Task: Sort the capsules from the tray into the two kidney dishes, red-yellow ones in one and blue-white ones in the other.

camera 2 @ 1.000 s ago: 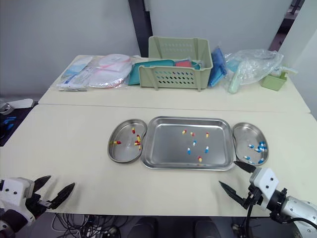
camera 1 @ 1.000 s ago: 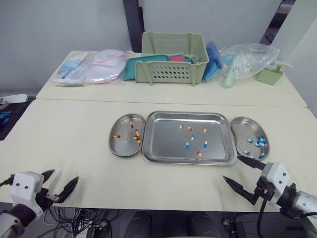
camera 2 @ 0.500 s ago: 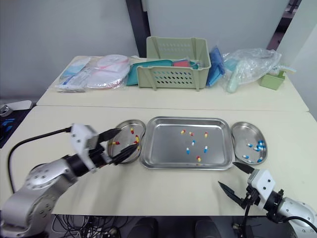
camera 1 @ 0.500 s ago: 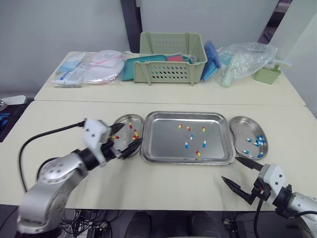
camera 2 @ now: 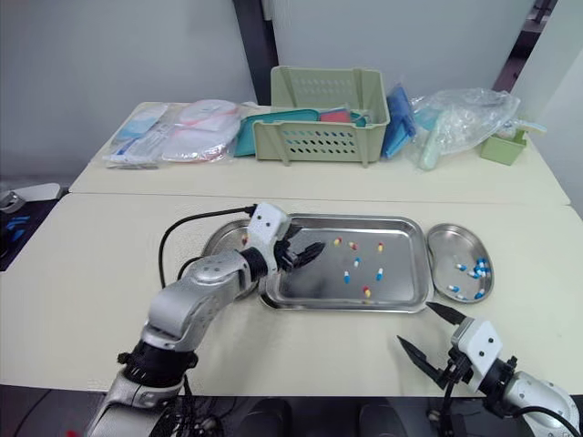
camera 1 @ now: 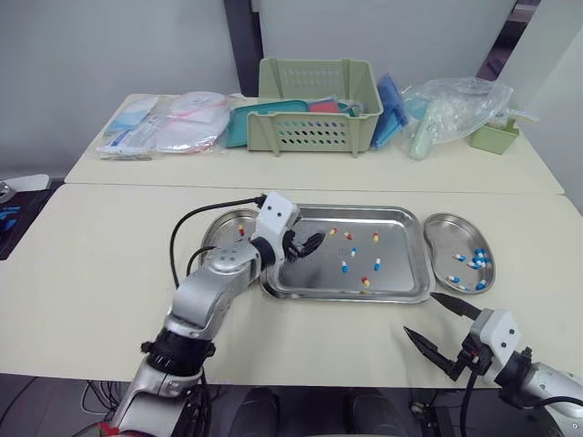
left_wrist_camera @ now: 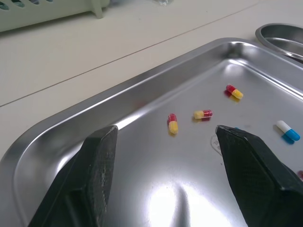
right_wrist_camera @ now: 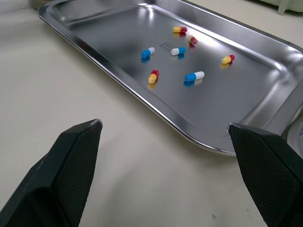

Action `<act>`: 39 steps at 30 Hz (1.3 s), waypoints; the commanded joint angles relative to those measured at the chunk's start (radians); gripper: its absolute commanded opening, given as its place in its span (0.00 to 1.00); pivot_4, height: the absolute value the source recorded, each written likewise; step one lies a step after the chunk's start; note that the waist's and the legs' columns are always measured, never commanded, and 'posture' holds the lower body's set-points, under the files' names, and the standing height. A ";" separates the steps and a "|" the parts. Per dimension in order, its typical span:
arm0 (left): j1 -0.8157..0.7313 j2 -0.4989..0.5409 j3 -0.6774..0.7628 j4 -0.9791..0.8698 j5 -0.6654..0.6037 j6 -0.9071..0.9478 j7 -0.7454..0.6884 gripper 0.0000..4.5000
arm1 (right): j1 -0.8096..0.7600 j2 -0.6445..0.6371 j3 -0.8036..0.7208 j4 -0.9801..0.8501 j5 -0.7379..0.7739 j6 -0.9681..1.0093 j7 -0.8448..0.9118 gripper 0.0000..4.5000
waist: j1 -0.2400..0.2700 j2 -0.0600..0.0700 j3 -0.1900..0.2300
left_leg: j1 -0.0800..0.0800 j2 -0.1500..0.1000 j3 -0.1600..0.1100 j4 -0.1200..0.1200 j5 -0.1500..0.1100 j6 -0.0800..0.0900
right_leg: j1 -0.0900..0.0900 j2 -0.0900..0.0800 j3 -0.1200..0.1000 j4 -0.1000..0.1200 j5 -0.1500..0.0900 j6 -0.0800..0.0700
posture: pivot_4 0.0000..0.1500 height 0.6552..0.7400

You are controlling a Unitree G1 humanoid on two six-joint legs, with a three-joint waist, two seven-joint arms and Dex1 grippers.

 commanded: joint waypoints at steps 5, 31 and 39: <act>-0.124 -0.081 -0.045 0.189 0.089 -0.077 -0.028 0.79 | 0.012 0.010 0.013 -0.052 -0.006 -0.014 -0.038 1.00 | -0.001 0.000 0.000 | 0.000 0.000 0.000 0.000 0.000 0.000 | 0.000 0.000 0.000 0.000 0.000 0.000 | 1.00 1.00; -0.207 -0.178 -0.042 0.484 0.211 -0.172 -0.110 0.23 | 0.057 0.009 0.023 -0.100 0.005 0.013 -0.080 1.00 | -0.001 0.000 0.000 | 0.000 0.000 0.000 0.000 0.000 0.000 | 0.000 0.000 0.000 0.000 0.000 0.000 | 1.00 1.00; -0.200 -0.159 -0.004 0.384 0.193 -0.160 -0.130 0.00 | 0.048 0.010 0.027 -0.091 0.002 0.009 -0.080 1.00 | -0.001 0.000 0.000 | 0.000 0.000 0.000 0.000 0.000 0.000 | 0.000 0.000 0.000 0.000 0.000 0.000 | 1.00 1.00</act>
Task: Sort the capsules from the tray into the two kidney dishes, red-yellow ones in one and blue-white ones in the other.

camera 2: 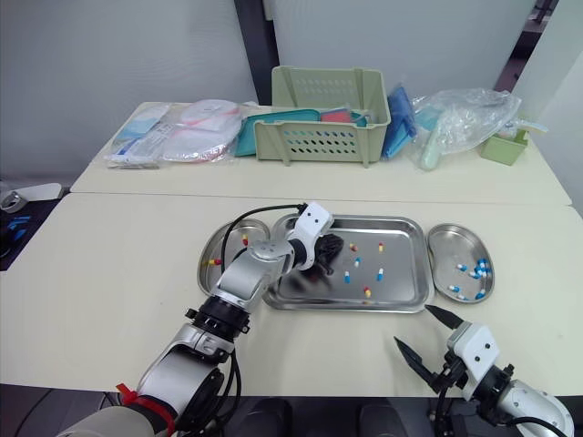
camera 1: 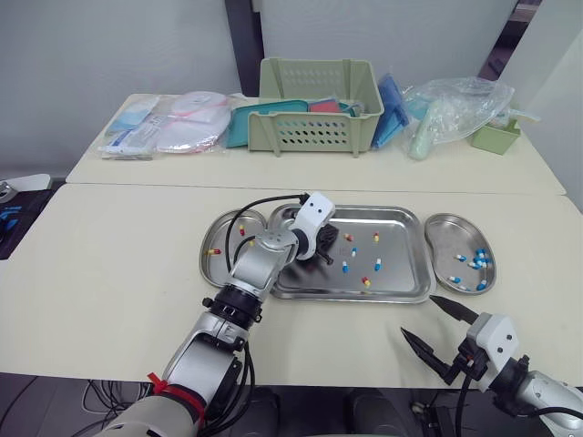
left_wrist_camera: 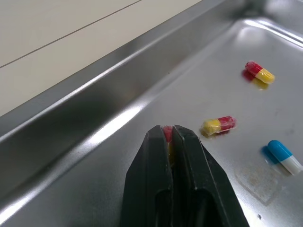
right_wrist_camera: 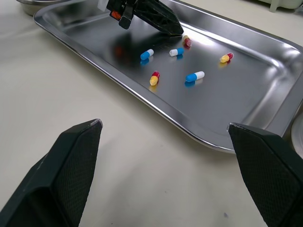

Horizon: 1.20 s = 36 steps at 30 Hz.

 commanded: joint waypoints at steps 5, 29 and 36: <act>0.012 0.077 0.073 -0.301 -0.039 0.061 -0.033 0.00 | -0.014 -0.007 0.001 -0.029 -0.006 -0.017 0.001 1.00 | -0.001 0.000 0.000 | 0.000 0.000 0.000 0.000 0.000 0.000 | 0.000 0.000 0.000 0.000 0.000 0.000 | 1.00 1.00; 0.442 0.439 0.439 -0.903 -0.243 0.489 0.009 0.00 | -0.417 -0.165 0.144 0.033 0.111 0.081 0.274 1.00 | 0.002 0.001 0.000 | 0.000 0.001 -0.002 0.001 0.000 0.000 | 0.000 0.000 -0.001 0.000 0.000 0.000 | 1.00 1.00; 0.495 0.418 0.480 -0.927 -0.275 0.503 0.052 0.17 | -0.437 -0.168 0.153 0.047 0.109 0.092 0.283 1.00 | 0.001 0.001 0.000 | 0.000 0.001 -0.001 0.000 0.000 0.000 | 0.000 0.000 -0.001 0.000 0.000 0.000 | 1.00 1.00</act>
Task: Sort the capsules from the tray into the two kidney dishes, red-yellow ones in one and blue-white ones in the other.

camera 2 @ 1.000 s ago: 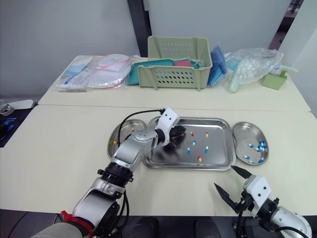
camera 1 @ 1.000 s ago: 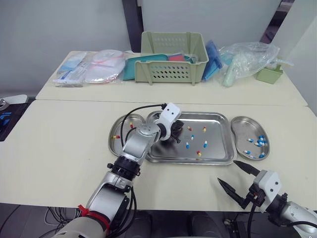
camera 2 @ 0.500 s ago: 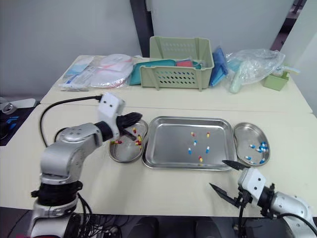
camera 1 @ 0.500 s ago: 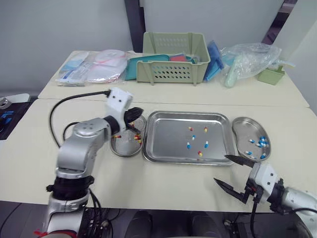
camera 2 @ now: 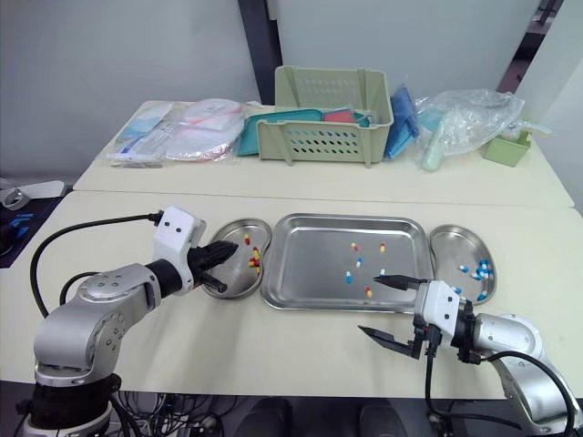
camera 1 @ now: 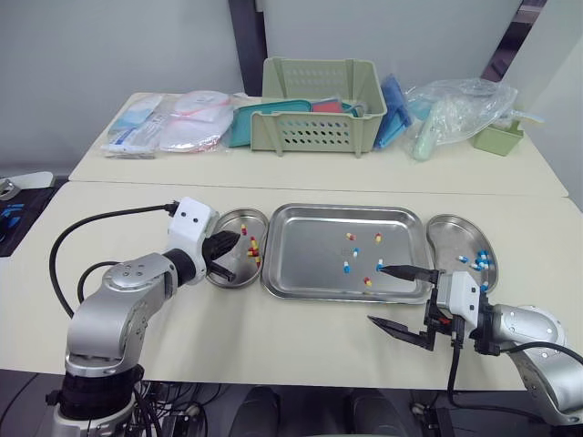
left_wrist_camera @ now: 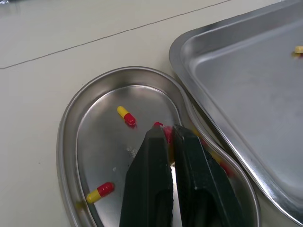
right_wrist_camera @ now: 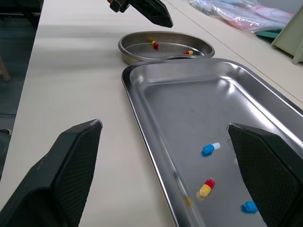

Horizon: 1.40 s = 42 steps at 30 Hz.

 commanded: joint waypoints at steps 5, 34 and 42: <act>0.004 0.008 0.063 -0.060 -0.043 0.005 0.029 0.52 | -0.001 -0.007 -0.018 -0.009 0.018 -0.002 0.018 1.00 | 0.000 0.000 0.000 | 0.000 0.000 0.000 0.000 0.000 0.000 | 0.000 0.000 0.000 0.000 0.000 0.000 | 1.00 1.00; 0.475 0.223 0.533 0.280 -0.123 -0.498 -0.391 1.00 | 0.176 -0.261 -0.529 0.242 0.077 0.055 0.143 1.00 | -0.001 0.000 0.001 | 0.001 0.000 0.003 -0.002 0.000 0.000 | 0.000 0.000 0.001 -0.002 0.000 0.000 | 1.00 1.00; 0.641 0.244 0.549 0.518 -0.037 -0.716 -0.469 1.00 | 0.208 -0.378 -0.627 0.499 0.021 0.074 0.224 1.00 | -0.003 -0.002 0.002 | 0.001 0.001 0.003 -0.002 0.000 0.000 | 0.000 0.000 0.002 -0.001 0.000 -0.001 | 1.00 1.00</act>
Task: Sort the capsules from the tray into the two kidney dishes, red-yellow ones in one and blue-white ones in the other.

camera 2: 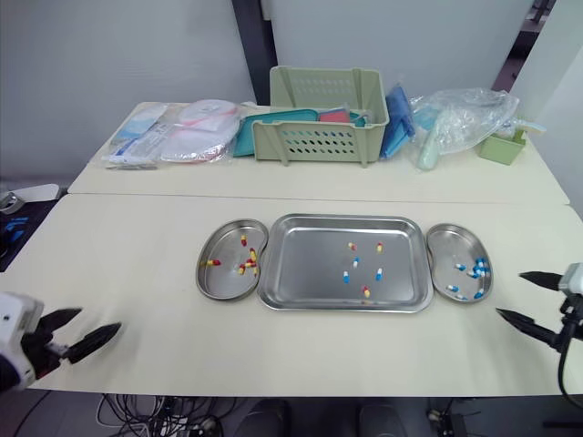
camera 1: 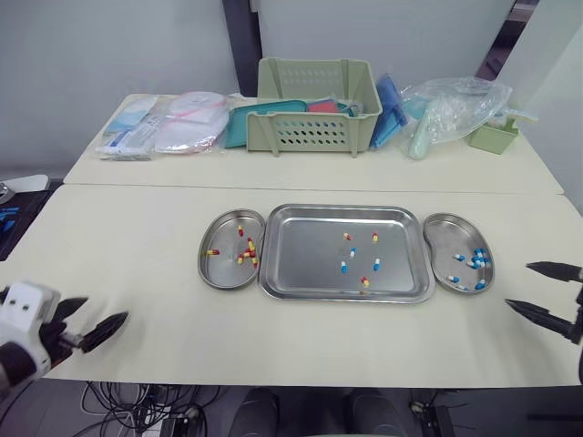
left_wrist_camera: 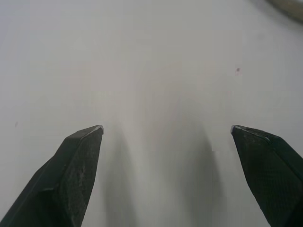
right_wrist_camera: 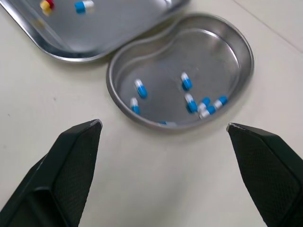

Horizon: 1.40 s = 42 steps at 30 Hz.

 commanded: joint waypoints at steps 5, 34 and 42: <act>0.072 -0.017 0.034 0.029 -0.001 -0.103 -0.024 1.00 | -0.040 -0.040 -0.042 0.166 -0.053 -0.046 0.010 1.00 | 0.000 0.000 0.000 | 0.000 0.000 0.000 0.000 0.000 0.000 | 0.000 0.000 0.000 0.000 0.000 0.000 | 1.00 1.00; -0.035 -0.226 -0.430 -0.514 -0.188 -0.227 -0.161 1.00 | 0.260 0.060 -0.213 0.059 -0.096 -0.080 -0.001 1.00 | 0.000 0.005 -0.001 | 0.000 0.000 0.001 0.000 0.000 0.000 | 0.001 0.000 0.001 0.000 0.000 0.000 | 1.00 1.00; -0.082 -0.231 -0.470 -0.451 -0.167 -0.280 -0.150 1.00 | 0.336 0.107 -0.254 -0.212 -0.027 0.026 0.014 1.00 | 0.000 0.007 -0.002 | 0.000 0.000 0.001 0.000 0.000 0.000 | 0.001 0.000 0.001 0.000 0.000 0.000 | 1.00 1.00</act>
